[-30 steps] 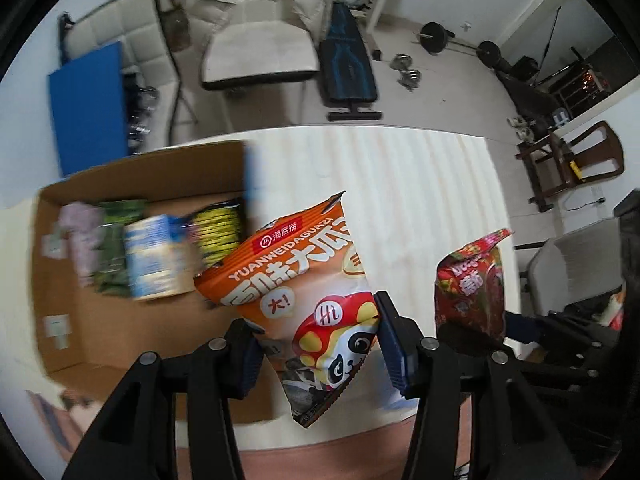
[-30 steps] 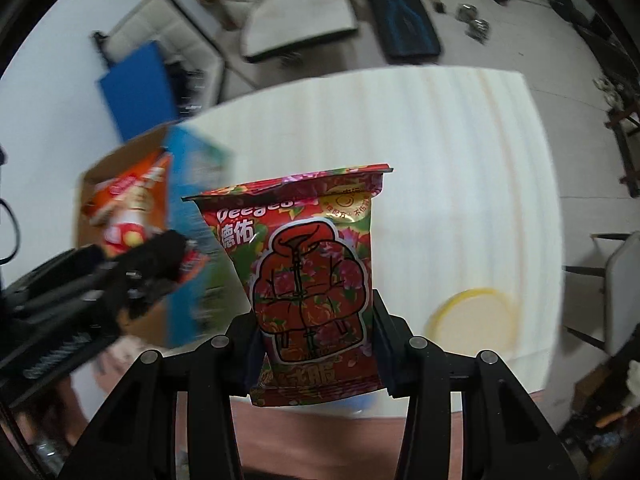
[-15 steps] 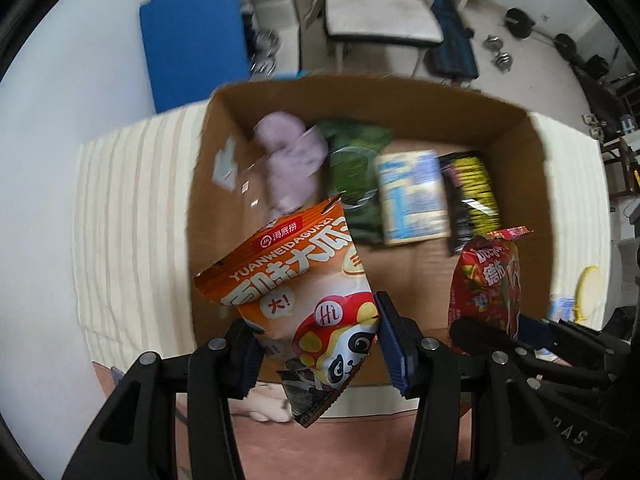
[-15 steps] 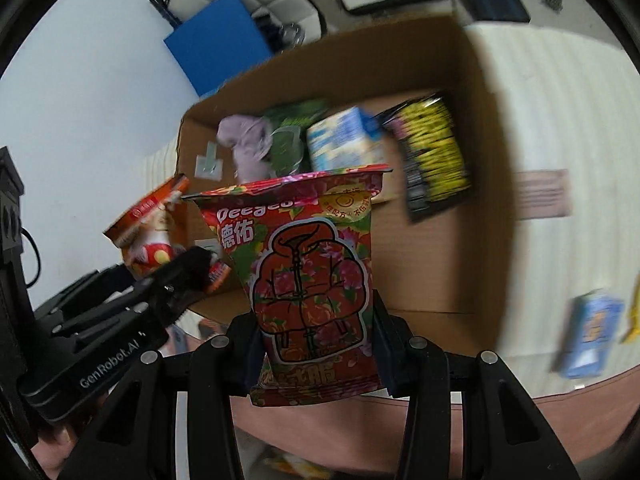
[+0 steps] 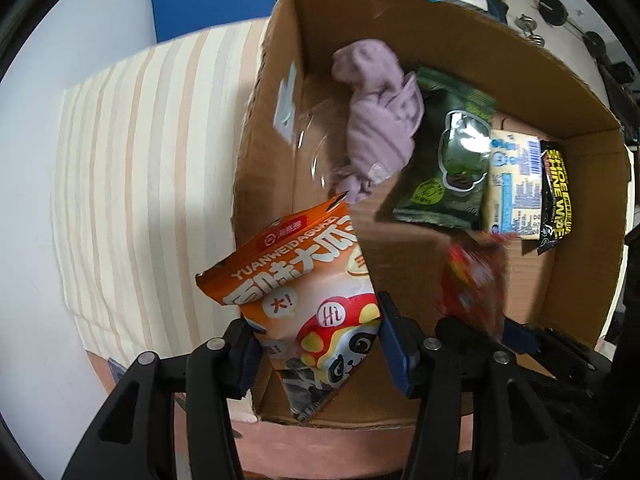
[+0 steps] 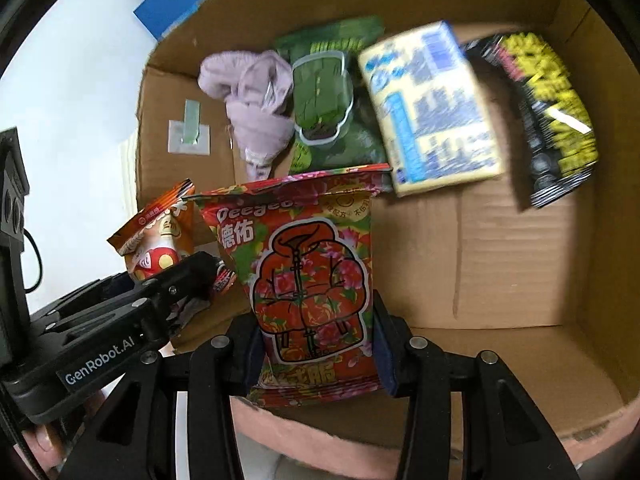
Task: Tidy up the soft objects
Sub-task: 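Place both snack bags into the box and open both tools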
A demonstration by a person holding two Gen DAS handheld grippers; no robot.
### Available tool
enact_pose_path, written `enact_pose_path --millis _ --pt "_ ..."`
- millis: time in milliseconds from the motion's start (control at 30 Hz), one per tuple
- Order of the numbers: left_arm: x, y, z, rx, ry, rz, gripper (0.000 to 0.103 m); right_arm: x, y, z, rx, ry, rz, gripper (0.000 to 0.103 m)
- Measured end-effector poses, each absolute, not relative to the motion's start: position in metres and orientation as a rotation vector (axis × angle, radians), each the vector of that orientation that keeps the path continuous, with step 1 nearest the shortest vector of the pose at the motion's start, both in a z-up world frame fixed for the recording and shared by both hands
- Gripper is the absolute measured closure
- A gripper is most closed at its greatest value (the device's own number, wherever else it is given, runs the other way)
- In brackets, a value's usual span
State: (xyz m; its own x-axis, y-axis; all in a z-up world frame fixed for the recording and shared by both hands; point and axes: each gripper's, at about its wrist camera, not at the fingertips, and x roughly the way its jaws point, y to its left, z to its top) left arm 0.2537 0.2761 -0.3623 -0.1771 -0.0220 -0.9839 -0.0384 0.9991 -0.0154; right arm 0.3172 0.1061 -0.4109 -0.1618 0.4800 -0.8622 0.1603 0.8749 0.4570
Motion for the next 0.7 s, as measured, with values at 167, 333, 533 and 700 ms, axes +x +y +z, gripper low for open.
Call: enact_pose_path --millis 167,333,533,700 --pt "0.253 0.274 -0.362 -0.037 1.749 0.012 0.049 0.322 0.111 -0.416 0.423 1.740 0.301 0.032" --pt "0.253 0.268 -0.355 -0.002 1.729 0.003 0.034 0.325 0.102 -0.408 0.334 1.731 0.284 0.011" --pt "0.249 0.259 -0.353 0.038 1.691 0.022 0.020 0.323 0.083 -0.391 0.236 1.718 0.235 0.002" --pt "0.240 0.254 -0.341 0.080 1.639 0.046 0.011 0.323 0.074 -0.382 0.154 1.694 0.188 0.000"
